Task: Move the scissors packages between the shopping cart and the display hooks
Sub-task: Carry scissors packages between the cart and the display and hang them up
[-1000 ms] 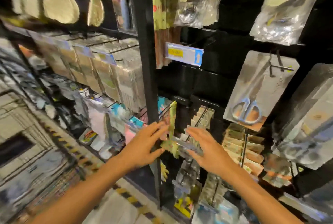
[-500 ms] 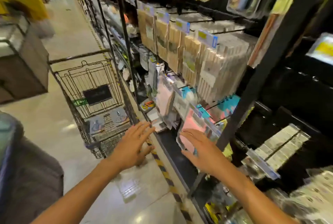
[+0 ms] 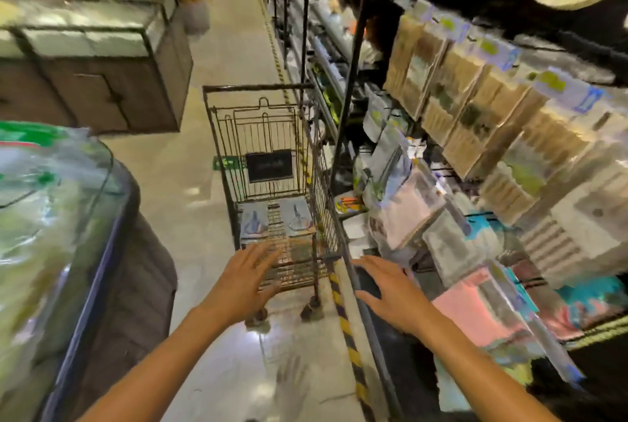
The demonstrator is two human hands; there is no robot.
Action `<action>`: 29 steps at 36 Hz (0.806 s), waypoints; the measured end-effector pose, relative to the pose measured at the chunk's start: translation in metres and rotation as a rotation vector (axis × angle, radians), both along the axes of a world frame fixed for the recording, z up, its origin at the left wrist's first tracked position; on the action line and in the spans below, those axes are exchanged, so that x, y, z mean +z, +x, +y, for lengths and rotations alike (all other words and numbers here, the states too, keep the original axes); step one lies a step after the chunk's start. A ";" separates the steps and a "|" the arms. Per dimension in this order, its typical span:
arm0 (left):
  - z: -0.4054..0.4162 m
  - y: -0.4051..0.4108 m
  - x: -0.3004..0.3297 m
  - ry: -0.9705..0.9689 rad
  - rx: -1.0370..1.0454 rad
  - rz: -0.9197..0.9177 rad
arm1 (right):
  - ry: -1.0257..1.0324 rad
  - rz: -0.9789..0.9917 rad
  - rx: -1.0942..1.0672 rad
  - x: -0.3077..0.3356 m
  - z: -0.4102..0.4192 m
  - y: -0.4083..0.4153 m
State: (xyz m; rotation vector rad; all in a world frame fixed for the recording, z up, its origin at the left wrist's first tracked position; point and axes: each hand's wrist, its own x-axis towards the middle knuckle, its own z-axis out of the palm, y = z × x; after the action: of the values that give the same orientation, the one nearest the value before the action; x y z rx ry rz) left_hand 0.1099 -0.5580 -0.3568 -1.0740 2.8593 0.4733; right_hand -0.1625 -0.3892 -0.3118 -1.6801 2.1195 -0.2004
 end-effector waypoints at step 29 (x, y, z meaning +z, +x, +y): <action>-0.177 -0.099 -0.116 0.307 0.316 -0.092 | 0.314 -0.247 0.106 -0.130 -0.295 -0.098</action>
State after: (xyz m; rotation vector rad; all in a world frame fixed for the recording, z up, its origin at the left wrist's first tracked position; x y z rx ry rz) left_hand 0.0113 -0.7346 -0.4732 -1.4416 2.4371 0.8244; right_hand -0.2608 -0.6845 -0.4417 -1.4932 1.7718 -0.0371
